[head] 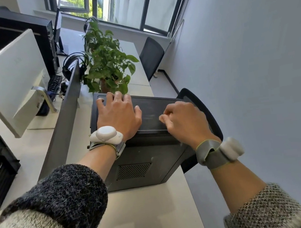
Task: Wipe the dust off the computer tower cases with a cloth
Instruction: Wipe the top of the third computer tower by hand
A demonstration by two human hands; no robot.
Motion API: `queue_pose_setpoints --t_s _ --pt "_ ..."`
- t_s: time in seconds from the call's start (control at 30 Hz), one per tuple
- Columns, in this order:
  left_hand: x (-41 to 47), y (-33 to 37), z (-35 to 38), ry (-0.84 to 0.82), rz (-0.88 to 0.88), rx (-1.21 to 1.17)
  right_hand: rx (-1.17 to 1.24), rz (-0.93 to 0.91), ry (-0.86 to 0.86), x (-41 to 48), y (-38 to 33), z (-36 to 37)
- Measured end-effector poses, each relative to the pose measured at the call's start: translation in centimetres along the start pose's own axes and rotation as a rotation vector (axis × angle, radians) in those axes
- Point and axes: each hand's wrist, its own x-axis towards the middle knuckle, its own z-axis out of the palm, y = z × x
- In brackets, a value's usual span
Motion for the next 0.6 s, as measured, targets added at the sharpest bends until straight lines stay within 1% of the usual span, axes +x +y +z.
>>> queue_pose_setpoints --t_s 0.07,0.13,0.2,0.27,0.37,0.43,0.6 --pt "-0.2 0.0 0.1 0.002 0.004 0.004 0.021 0.147 0.017 2.1 1.3 0.4" --pt "-0.2 0.1 0.1 0.005 0.002 0.004 0.067 0.216 0.003 3.4 1.4 1.4" --pt "-0.1 0.0 0.2 0.01 -0.008 -0.002 0.091 0.176 0.006 3.5 0.4 2.4" --pt "-0.1 0.1 0.3 0.015 -0.009 -0.009 0.133 0.082 -0.009 2.6 -0.5 2.7" --pt "-0.1 0.1 0.3 0.036 -0.012 -0.018 0.227 -0.066 -0.089 0.9 -0.6 2.4" --pt "-0.1 0.0 0.2 0.05 -0.015 -0.024 0.286 -0.128 -0.129 -0.3 -0.1 2.1" --pt "-0.6 -0.1 -0.3 0.085 0.016 -0.077 0.273 -0.137 -0.113 -1.8 0.1 1.7"
